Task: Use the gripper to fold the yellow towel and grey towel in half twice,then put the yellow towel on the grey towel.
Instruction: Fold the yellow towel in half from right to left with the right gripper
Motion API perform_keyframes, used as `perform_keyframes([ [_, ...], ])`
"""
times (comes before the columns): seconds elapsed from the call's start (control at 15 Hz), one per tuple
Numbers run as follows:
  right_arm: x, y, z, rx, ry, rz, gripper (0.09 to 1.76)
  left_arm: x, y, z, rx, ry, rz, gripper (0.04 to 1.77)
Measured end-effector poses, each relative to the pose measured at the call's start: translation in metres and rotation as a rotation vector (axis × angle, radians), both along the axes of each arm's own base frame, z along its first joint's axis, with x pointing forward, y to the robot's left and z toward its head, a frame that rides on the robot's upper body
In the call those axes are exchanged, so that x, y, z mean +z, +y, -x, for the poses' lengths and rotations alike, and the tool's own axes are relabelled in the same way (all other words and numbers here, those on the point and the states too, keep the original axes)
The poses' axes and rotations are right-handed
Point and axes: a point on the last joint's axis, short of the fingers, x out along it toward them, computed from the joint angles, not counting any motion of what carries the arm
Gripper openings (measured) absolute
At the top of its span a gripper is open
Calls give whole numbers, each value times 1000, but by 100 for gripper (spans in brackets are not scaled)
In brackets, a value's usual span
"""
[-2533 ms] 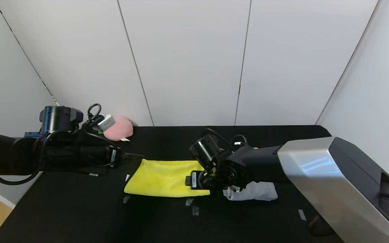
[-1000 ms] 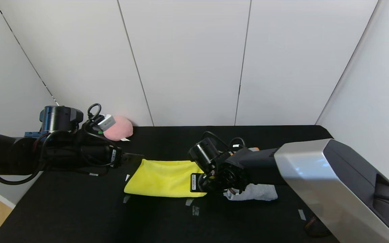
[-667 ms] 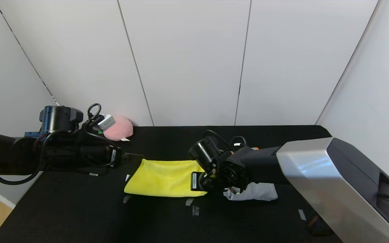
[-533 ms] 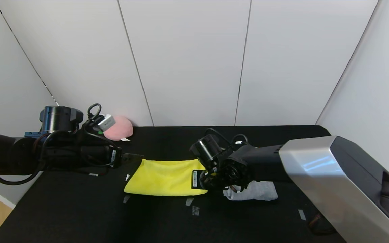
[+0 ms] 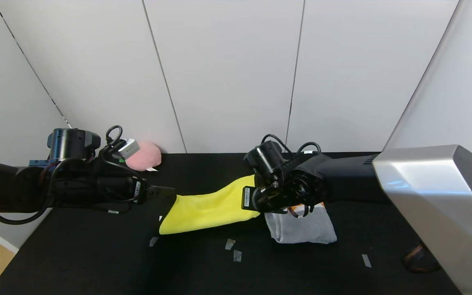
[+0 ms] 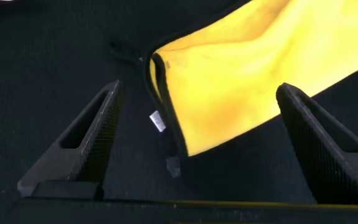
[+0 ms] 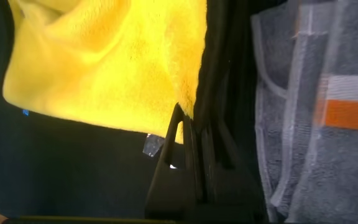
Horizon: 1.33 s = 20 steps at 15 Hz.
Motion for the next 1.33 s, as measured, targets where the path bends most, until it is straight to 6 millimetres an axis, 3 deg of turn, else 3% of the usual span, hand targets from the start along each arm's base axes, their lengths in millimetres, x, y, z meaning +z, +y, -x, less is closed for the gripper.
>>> perform_keyframes([
  [0.93,27,-45,-13,-91,22,19,14,2,0,1,0,-4,0,172],
  [1.13,28,-40,-10,-73,11,16,14,2,0,1,0,-6,0,172],
  [1.33,32,-20,-4,-14,-18,4,14,2,0,1,0,-7,-1,172],
])
